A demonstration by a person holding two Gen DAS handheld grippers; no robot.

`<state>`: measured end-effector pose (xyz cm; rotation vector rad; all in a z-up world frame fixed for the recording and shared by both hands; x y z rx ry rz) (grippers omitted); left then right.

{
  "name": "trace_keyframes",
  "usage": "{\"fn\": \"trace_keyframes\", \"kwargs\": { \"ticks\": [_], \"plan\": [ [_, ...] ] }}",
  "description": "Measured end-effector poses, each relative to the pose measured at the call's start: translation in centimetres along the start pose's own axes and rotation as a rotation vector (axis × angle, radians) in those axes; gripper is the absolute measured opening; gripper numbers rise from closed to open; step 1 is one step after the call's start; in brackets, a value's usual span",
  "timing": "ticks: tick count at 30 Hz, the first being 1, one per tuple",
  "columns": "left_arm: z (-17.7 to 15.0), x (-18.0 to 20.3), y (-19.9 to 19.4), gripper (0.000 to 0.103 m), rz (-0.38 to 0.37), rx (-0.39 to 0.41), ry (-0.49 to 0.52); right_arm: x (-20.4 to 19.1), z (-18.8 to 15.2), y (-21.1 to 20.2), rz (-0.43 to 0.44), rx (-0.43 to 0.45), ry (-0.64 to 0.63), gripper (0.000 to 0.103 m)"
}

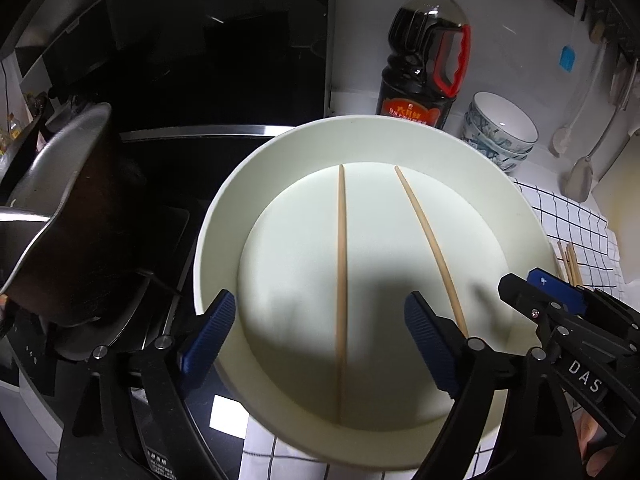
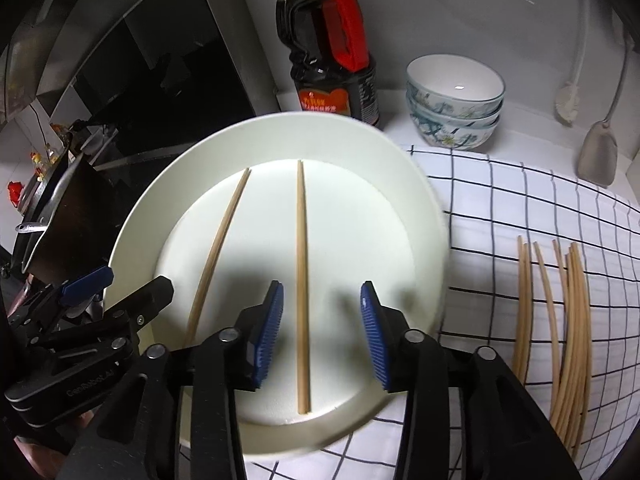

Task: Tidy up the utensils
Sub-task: 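Move both open tools back to the chopsticks on the cloth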

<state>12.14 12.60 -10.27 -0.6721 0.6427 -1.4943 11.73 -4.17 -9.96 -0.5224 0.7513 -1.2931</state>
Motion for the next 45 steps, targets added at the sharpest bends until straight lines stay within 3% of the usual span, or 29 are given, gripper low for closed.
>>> {"fn": "trace_keyframes", "kwargs": {
  "ticks": [8,22,32,45],
  "plan": [
    [-0.7,1.2,-2.1,0.089,-0.001,0.003,0.023,1.1,-1.4,-2.6,0.013,0.008,0.013,0.057],
    [-1.1,4.5,-5.1,0.091,-0.033,0.036,0.030,3.8,-2.1,-7.5,-0.001,0.050,0.016,0.059],
    [-2.0,10.1,-6.1,0.092,-0.121,0.038,0.078,8.6,-3.2,-10.9,-0.072,0.080,0.074,0.061],
    [-4.6,18.1,-6.4,0.092,-0.210,0.011,0.178,16.8,-7.8,-15.1,-0.194,0.096,0.173,0.061]
  ]
}}
Point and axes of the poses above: each gripper's, at about its wrist camera, not at the fingertips, and y roughly the way its jaws point, x to its right, z to its top, the point moved 4 cm from there along y, roughly the way its jaws point, and after that the axes turned 9 degrees about x, right-handed, at the moved point
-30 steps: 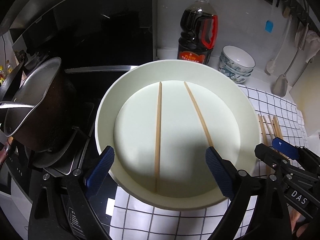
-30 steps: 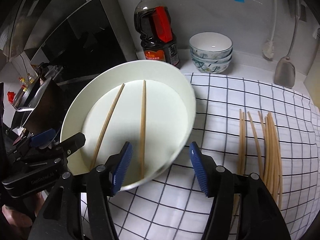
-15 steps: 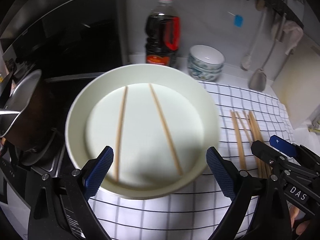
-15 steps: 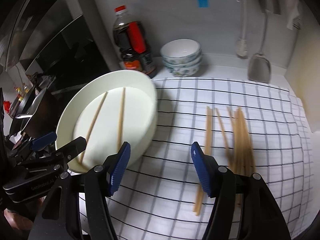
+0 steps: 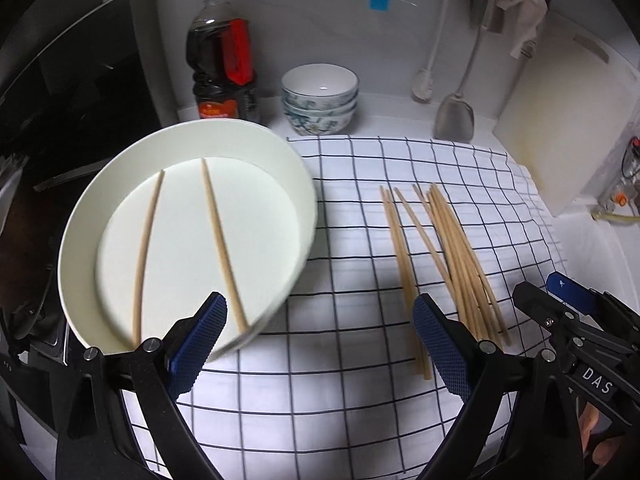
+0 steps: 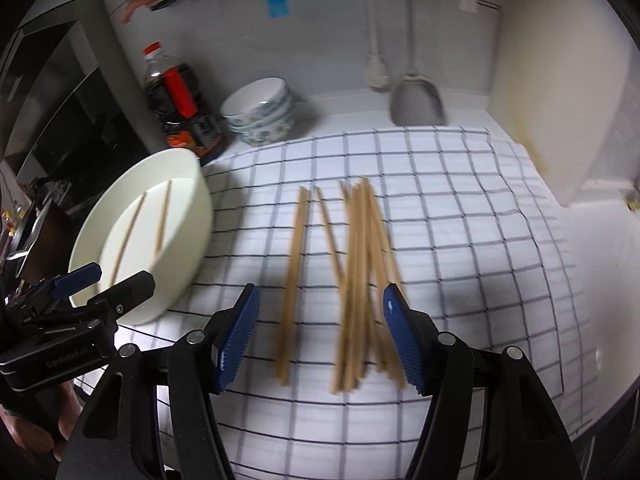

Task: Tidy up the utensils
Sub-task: 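Move both open tools back to the chopsticks on the cloth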

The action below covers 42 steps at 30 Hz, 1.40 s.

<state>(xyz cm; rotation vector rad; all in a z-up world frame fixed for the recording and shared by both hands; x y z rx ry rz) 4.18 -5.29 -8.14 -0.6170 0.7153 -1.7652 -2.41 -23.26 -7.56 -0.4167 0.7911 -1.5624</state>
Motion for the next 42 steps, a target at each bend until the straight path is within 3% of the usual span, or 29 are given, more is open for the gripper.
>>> {"fn": "trace_keyframes", "kwargs": {
  "ticks": [8,20,32,42],
  "plan": [
    [-1.7,2.8,1.1,0.092,-0.005,-0.016,0.008,4.5,-1.7,-0.4,-0.050,-0.005,0.019,0.061],
    [-3.5,4.9,2.7,0.092,0.042,-0.024,0.012,8.1,-3.4,0.9,-0.051,-0.015,0.018,0.061],
    [-3.8,6.5,5.2,0.092,0.051,-0.001,0.016,9.2,-4.2,3.4,-0.039,-0.026,-0.004,0.061],
    [-4.3,5.7,7.8,0.092,0.093,-0.007,-0.019,9.3,-3.3,6.2,-0.019,-0.010,-0.029,0.061]
  ]
}}
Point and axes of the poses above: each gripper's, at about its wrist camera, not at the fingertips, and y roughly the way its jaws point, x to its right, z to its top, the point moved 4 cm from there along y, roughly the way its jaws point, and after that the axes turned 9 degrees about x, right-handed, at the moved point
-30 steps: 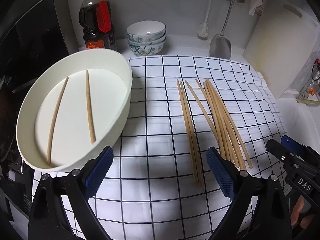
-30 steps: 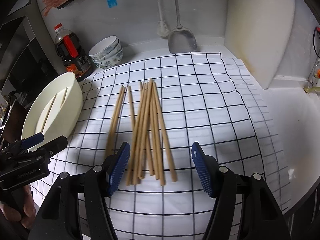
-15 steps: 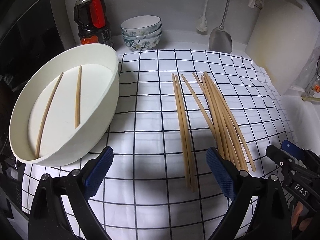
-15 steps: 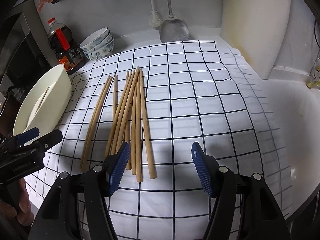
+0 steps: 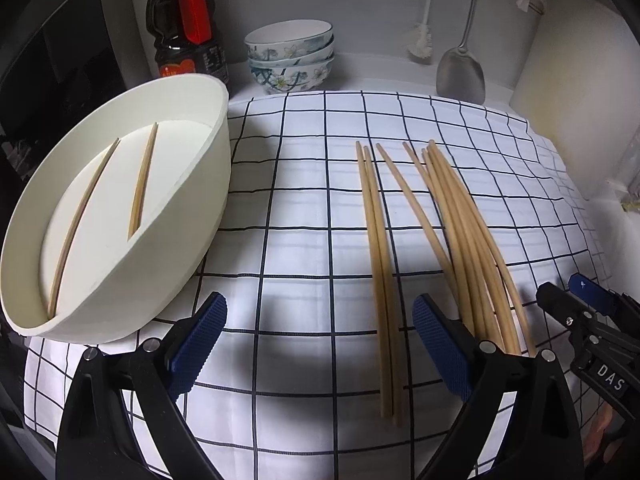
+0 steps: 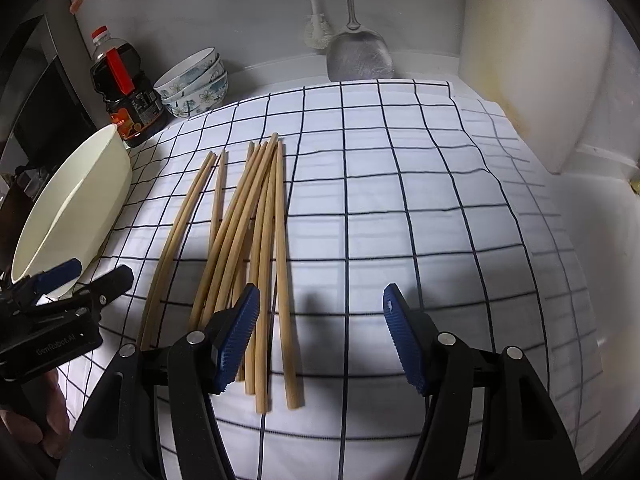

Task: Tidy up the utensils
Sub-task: 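Move both open tools back to the chopsticks on the cloth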

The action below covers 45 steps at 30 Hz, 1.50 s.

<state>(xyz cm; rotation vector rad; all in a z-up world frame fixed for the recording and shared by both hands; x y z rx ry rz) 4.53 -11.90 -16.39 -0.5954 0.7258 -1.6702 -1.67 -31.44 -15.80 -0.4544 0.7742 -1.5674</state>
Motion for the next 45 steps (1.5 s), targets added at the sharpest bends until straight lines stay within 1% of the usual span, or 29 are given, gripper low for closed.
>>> {"fn": "trace_keyframes", "kwargs": {
  "ticks": [4,8,19,29,34,36,40,45],
  "plan": [
    [-0.4,-0.2,0.8,0.092,0.015,-0.009,-0.017,-0.2,0.3,0.6,-0.004,0.006,-0.019,0.061],
    [-0.7,-0.1,1.3,0.092,0.030,-0.003,-0.008,-0.3,0.1,1.1,-0.005,0.005,-0.033,0.061],
    [-1.1,-0.5,2.4,0.092,0.047,-0.022,-0.019,-0.3,-0.3,2.3,-0.018,-0.007,-0.060,0.061],
    [-1.3,-0.3,2.6,0.092,0.041,-0.019,-0.022,-0.4,-0.5,2.7,-0.019,-0.014,-0.067,0.061],
    [-1.4,-0.1,2.8,0.092,0.040,-0.027,-0.021,-0.3,-0.7,2.9,-0.029,-0.015,-0.072,0.061],
    [-1.5,0.0,3.0,0.093,0.053,-0.038,-0.011,-0.2,-0.7,3.0,-0.035,-0.014,-0.078,0.061],
    [-1.4,0.0,3.2,0.093,0.050,-0.034,-0.020,-0.2,-0.7,3.1,-0.042,-0.014,-0.087,0.061],
    [-1.1,0.2,3.6,0.093,0.044,-0.032,-0.029,-0.5,-0.6,3.4,-0.065,-0.005,-0.135,0.061]
  ]
}}
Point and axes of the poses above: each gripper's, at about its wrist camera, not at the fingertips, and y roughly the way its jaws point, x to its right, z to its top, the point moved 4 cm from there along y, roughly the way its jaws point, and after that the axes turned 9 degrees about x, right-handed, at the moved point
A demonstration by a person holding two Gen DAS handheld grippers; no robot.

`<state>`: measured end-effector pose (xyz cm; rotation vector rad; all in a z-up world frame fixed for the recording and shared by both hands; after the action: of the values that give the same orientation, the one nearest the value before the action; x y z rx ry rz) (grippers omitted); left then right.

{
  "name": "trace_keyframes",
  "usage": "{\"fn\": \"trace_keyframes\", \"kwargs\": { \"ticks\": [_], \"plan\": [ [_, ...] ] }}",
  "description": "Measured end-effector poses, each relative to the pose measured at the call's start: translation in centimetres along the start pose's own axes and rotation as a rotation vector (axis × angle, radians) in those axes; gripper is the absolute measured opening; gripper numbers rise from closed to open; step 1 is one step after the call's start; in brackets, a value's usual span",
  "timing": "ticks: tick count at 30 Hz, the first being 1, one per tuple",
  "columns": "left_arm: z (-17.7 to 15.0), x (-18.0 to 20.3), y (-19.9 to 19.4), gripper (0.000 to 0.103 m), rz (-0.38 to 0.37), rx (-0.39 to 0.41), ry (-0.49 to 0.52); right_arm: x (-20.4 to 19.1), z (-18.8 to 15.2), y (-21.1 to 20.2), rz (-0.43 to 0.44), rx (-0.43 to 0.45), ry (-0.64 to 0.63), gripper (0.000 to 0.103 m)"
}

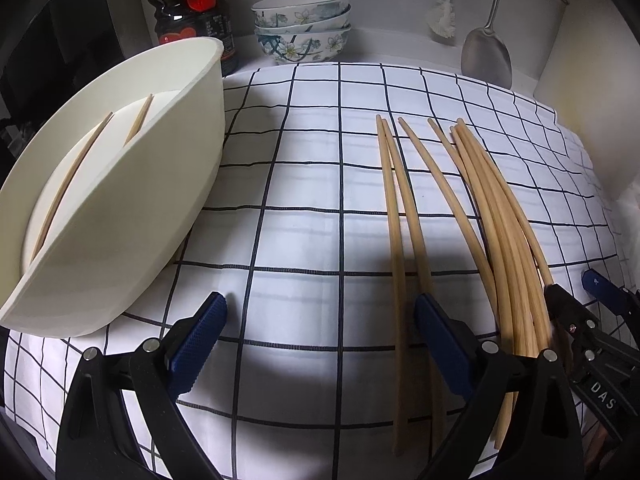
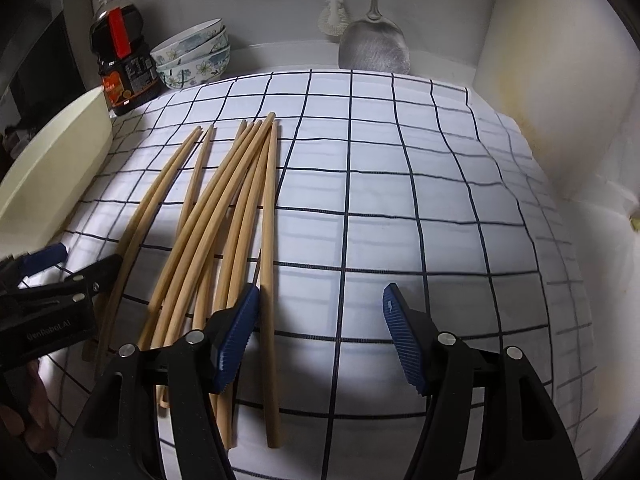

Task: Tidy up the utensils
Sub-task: 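Move both open tools back to the chopsticks on the cloth, then grasp a chopstick with the left tool while the right tool grasps another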

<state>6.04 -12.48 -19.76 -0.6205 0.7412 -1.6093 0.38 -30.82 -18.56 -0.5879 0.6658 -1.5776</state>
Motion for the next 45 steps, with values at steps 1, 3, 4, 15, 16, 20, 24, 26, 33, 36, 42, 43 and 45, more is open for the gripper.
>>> {"fn": "trace_keyframes", "kwargs": {
  "ticks": [1,3,4,15,16,20,24,26,33,36,42,43,45],
  "plan": [
    [0.1,0.1,0.1,0.093,-0.002,0.001,0.001,0.0,0.1,0.1,0.003,0.000,0.002,0.061],
    [0.2,0.2,0.2,0.093,-0.003,0.005,0.000,0.0,0.2,0.2,0.003,0.003,-0.002,0.061],
    [0.3,0.3,0.2,0.092,-0.005,0.008,-0.001,-0.1,0.3,0.3,0.005,0.006,-0.005,0.061],
    [0.8,1.5,-0.2,0.057,-0.043,0.053,0.033,-1.4,0.9,0.5,0.063,0.033,-0.062,0.022],
    [0.8,1.6,-0.3,0.049,-0.049,0.057,0.039,-1.5,0.9,0.5,0.063,0.033,-0.065,0.019],
    [0.9,2.6,-0.5,0.023,-0.073,0.058,0.069,-1.5,0.9,0.6,0.060,0.030,-0.078,0.006],
    [0.9,3.0,-0.6,0.007,-0.081,0.048,0.086,-1.2,1.0,0.6,0.080,0.024,-0.052,0.006],
    [1.0,2.7,-0.6,0.007,-0.095,0.035,0.064,-1.0,1.0,0.5,0.085,0.018,-0.037,0.006],
    [1.6,1.9,-1.1,0.007,-0.114,0.018,0.027,0.3,1.1,-0.5,0.105,0.006,0.036,0.006],
    [2.3,2.0,-2.0,0.007,-0.129,0.028,0.027,0.7,1.6,-1.2,0.102,0.013,0.052,0.006],
    [4.1,1.6,-4.1,0.007,-0.147,0.052,0.024,0.6,3.6,-3.5,0.098,0.050,0.059,0.006],
    [4.5,1.5,-4.5,0.007,-0.149,0.058,0.023,0.5,4.0,-3.9,0.098,0.056,0.058,0.006],
    [5.4,0.9,-5.5,0.007,-0.152,0.078,0.021,0.1,4.8,-4.7,0.101,0.065,0.056,0.006]
  ]
}}
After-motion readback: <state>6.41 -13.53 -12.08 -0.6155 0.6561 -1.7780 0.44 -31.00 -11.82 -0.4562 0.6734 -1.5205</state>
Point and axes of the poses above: each gripper's, at about its wrist camera, not at the fingertips, and y roughly the way its jaws point, x to its right, z to its top, the point moved 4 cm from there along y, roughly the way its jaws point, and after that the axes turned 9 degrees about x, right-handed, at the moved point
